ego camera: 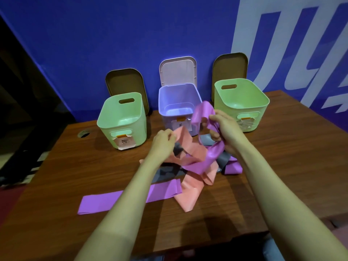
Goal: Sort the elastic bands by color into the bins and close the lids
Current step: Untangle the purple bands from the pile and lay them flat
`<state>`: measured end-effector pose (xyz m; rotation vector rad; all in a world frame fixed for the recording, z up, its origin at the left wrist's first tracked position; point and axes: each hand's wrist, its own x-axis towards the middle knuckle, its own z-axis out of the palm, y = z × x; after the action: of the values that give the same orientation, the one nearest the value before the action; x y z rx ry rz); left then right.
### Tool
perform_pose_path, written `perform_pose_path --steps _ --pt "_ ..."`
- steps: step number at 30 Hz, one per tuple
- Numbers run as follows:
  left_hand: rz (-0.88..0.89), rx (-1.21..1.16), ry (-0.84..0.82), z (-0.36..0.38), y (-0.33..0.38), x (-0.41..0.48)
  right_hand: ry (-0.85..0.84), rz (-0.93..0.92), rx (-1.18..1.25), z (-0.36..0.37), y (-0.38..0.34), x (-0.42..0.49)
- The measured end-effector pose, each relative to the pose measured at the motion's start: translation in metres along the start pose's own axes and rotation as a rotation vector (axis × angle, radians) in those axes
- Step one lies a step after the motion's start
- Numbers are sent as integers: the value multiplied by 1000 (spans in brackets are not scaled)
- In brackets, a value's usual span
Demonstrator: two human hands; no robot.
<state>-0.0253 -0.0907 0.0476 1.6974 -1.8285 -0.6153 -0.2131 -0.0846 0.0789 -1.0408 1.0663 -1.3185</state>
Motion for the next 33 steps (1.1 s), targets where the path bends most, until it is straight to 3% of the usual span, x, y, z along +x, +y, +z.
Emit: perform_pose_path --steps 3,6,8,11,14,16,18,20,23,24,28,30,33 --pt "12 -396 -171 3 18 -10 -31 14 -50 11 -4 1" --pt "-192 -895 -395 7 37 -20 -69 2 -96 23 -4 1" --pt "-299 -1015 -399 7 39 -19 -106 -46 -196 27 0 1" --pt "-289 -807 -190 8 29 -14 1 -215 -515 21 4 6" --pt "-191 -349 79 8 6 -1 226 -348 -499 9 -1 7" --pt "-126 81 52 7 -2 1 292 -400 -491 4 -7 6" --pt "-67 439 -19 10 -6 0 226 -424 -478 4 -13 4" --pt "23 356 -36 15 2 -3 98 -412 -471 7 -20 2" --pt "62 -150 -198 23 20 -3 -107 -341 -395 9 -23 -1" --pt "67 -214 -259 26 22 -2 -138 -320 -368 9 -24 -2" --pt "146 282 -557 37 8 -14 14 -435 -613 4 -25 -1" --pt "174 390 -491 45 -10 -15 85 -473 -831 -5 -26 0" --pt "119 121 -202 46 -19 -15 59 -373 -1162 -20 -18 3"
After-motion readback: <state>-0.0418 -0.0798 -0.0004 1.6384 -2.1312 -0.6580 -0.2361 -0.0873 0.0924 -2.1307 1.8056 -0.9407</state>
